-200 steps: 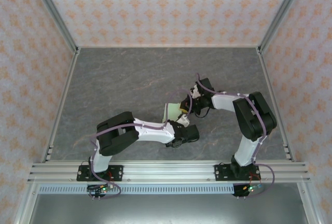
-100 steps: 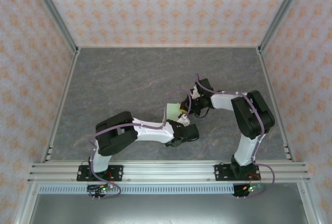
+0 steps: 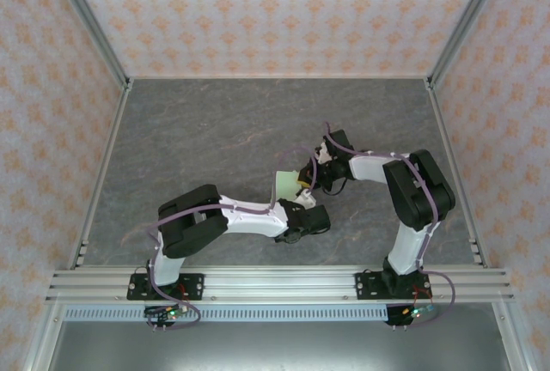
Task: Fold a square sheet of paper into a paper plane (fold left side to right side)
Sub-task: Fold the wing for the fifth time at the center of the table.
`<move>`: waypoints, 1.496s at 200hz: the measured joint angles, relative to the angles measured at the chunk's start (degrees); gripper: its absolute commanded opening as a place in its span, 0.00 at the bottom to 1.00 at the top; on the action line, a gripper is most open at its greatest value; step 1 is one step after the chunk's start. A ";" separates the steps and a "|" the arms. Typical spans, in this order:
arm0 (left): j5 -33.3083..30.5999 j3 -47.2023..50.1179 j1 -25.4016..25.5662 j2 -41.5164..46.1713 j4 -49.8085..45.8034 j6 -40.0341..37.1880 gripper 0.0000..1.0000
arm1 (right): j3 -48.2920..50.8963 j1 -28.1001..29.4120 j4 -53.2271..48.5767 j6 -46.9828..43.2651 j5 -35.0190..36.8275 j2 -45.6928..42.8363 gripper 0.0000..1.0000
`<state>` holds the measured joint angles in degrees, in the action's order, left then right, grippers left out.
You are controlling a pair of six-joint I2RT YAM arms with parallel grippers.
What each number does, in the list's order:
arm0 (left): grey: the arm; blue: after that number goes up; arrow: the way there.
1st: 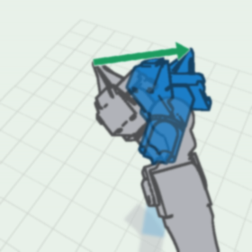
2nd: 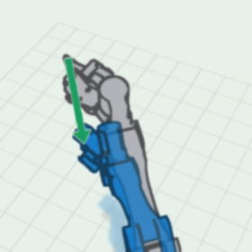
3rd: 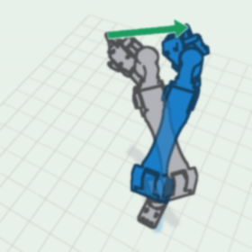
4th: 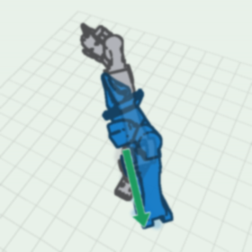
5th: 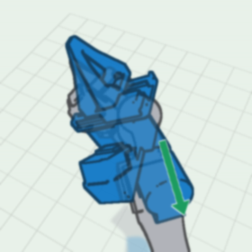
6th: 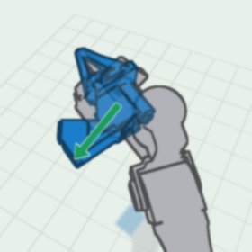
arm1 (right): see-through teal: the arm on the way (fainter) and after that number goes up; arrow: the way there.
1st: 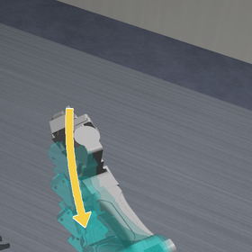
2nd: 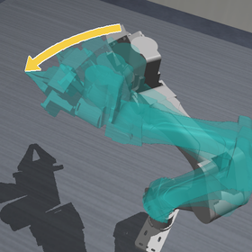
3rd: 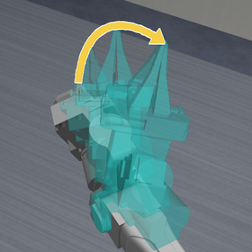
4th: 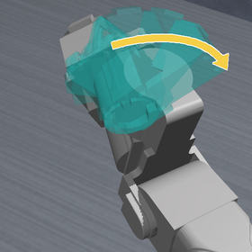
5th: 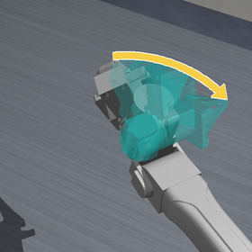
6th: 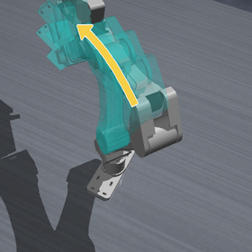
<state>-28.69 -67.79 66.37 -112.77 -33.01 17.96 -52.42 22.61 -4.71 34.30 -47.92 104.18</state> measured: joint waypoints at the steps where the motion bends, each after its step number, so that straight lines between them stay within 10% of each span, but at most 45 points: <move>1: 0.02 0.04 0.00 0.02 0.09 0.00 0.16 | 0.00 0.00 0.00 0.00 0.02 -0.04 0.05; 61: 3.17 2.12 -0.83 5.03 2.49 0.24 0.10 | 0.68 -1.75 -0.81 -0.04 5.49 -11.78 0.35; 135: 10.27 6.12 -4.20 8.92 8.85 2.19 0.07 | 3.54 -4.44 -11.52 -5.09 20.46 -29.77 0.48; 299: 13.94 6.19 -4.50 9.11 12.96 4.96 0.09 | 6.23 -3.54 0.57 4.22 7.08 -14.67 0.55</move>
<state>-14.74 -61.60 61.87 -103.66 -20.05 22.92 -46.19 19.07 -4.14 38.52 -40.84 89.52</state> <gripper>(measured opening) 0.091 0.560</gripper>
